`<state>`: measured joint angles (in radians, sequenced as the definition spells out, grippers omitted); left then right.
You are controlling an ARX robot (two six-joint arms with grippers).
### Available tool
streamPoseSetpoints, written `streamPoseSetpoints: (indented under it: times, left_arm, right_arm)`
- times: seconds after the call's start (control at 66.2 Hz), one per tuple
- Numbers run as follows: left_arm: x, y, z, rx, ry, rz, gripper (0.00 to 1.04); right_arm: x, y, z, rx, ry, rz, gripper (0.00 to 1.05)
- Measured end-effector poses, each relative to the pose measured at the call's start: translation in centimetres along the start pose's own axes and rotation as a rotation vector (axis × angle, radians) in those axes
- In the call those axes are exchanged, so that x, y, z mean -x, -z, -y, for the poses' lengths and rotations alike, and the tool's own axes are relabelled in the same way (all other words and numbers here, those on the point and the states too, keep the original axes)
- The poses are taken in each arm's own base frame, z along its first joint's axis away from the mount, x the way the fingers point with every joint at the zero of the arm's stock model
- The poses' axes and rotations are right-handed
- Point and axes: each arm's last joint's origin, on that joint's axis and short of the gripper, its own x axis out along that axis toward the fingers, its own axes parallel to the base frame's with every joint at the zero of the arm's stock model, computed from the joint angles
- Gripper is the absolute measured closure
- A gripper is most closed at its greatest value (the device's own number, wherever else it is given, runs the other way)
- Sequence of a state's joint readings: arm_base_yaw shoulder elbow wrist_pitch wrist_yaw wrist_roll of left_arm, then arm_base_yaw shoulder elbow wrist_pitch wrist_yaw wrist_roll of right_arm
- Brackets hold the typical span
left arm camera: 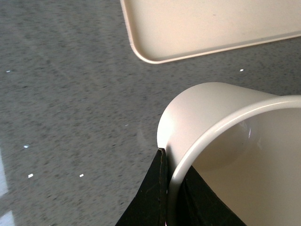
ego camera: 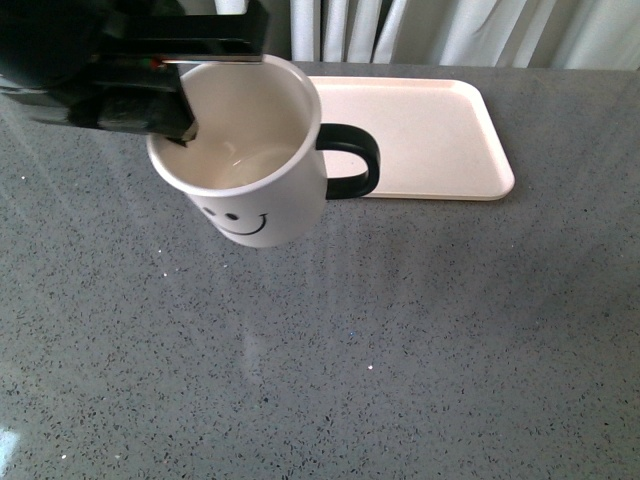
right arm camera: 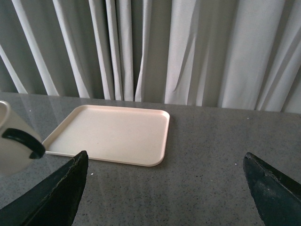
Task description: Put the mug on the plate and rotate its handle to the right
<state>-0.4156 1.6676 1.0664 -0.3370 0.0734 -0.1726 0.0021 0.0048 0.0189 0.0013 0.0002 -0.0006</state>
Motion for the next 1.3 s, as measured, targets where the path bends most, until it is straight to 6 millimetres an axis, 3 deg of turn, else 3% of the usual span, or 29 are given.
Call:
streamPoseSetpoints:
  times: [0.076,0.166,0.877,0.967,1.028,1.134,1.3]
  left_arm:
    - [-1.3,-1.3,1.0,0.005,-0.008,0.002,1.03]
    - [-1.4,-2.0,1.5,0.007,0.0,0.015,1.03]
    - [-1.3,-2.1,1.8,0.001,0.0,0.021,1.03]
    - [-1.4,-2.6,1.7,0.068,-0.064,-0.039,1.03]
    - [-1.9,-3.7,1.7,0.09,-0.083,-0.054,1.03]
    - [-3.4,-7.5,1.5,0.074,-0.068,-0.008,1.03]
    - [-6.1,-12.8,1.4,-0.056,0.0,-0.018,1.03]
  right_arm:
    - [0.0,0.0,0.0,0.0,0.0,0.0,0.09]
    - [0.0,0.0,0.0,0.0,0.0,0.0,0.09]
    - [0.0,0.0,0.0,0.0,0.0,0.0,0.09]
    - [0.0,0.0,0.0,0.0,0.0,0.0,0.09]
    - [0.0,0.0,0.0,0.0,0.0,0.0,0.09]
    - [0.0,0.0,0.0,0.0,0.0,0.0,0.09]
    - [0.0,0.0,0.0,0.0,0.0,0.0,0.09]
